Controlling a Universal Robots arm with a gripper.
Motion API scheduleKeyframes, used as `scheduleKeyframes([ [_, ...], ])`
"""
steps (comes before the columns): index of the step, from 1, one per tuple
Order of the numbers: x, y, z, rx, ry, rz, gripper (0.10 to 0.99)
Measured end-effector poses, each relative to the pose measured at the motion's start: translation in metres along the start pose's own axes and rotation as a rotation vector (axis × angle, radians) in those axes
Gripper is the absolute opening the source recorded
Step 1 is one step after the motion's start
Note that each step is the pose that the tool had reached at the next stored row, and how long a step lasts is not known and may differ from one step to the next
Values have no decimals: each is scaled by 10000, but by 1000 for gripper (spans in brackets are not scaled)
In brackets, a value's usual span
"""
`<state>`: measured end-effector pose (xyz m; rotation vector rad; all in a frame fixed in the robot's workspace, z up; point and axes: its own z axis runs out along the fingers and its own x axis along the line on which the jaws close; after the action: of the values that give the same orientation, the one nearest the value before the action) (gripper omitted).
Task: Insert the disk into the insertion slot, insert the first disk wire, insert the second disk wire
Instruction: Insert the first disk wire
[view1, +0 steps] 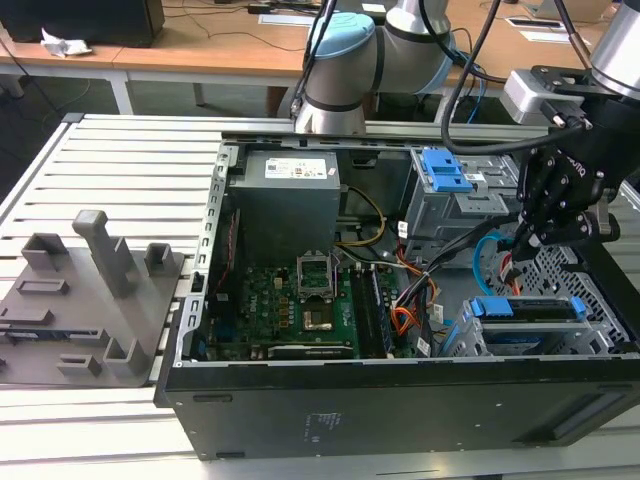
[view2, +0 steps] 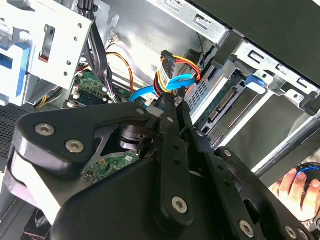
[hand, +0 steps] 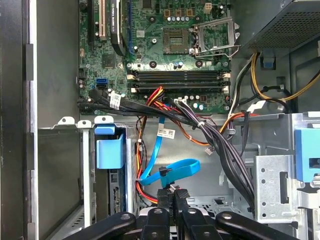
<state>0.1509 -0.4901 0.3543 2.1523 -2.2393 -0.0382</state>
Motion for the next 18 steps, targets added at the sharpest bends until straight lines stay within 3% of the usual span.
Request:
scheduleKeyframes([
  [5, 15, -1, 0, 0, 3, -1, 165],
  [10, 94, -4, 1, 0, 3, 0, 165],
  [18, 336, -13, 3, 0, 3, 0, 165],
])
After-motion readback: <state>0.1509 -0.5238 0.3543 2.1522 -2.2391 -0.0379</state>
